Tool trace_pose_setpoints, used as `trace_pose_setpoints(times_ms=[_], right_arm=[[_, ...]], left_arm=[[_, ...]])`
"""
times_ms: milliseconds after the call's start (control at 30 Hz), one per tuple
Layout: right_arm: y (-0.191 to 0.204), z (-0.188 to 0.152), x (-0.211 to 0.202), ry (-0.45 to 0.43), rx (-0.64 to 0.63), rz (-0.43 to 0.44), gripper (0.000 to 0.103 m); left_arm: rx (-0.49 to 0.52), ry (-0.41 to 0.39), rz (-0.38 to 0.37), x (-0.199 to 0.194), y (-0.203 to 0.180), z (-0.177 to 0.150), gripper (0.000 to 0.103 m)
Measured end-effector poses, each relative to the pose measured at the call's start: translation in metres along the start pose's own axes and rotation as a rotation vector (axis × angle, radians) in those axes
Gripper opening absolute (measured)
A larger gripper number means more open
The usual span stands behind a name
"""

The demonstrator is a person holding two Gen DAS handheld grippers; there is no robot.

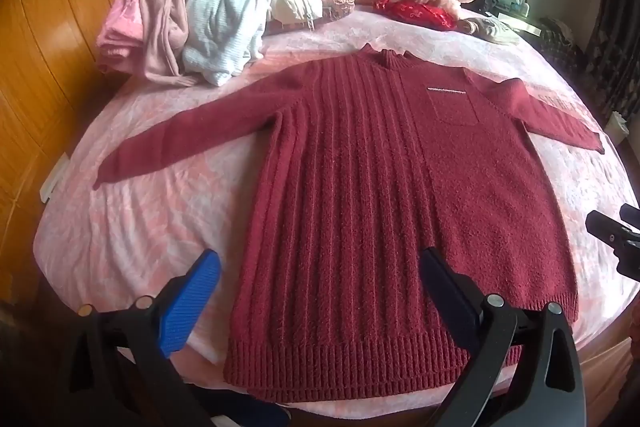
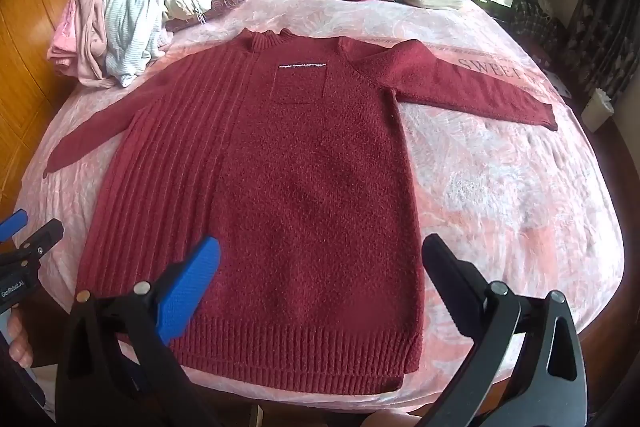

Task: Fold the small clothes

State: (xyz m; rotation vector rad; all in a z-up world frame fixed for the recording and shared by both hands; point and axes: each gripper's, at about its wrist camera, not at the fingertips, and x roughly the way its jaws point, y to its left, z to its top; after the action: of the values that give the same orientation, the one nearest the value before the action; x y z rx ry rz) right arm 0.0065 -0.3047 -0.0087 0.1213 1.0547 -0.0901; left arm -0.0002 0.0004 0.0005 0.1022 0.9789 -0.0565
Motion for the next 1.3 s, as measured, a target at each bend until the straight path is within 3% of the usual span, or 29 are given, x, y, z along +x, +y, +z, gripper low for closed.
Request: trace_pose_setpoints(times_ms=[200,1300], right_arm=[[0.018,-0.019,-0.006,-0.011,-0.014,0.01,0.1],[0.02,-0.02,-0.004,-0.011,-0.021,0.002,0.1]], left_arm=[[0.003,0.003,0.006,0.0,0.003,0.0,0.099],[-0.008,0.005,0.01,0.006,0.004,-0.004,0.099]])
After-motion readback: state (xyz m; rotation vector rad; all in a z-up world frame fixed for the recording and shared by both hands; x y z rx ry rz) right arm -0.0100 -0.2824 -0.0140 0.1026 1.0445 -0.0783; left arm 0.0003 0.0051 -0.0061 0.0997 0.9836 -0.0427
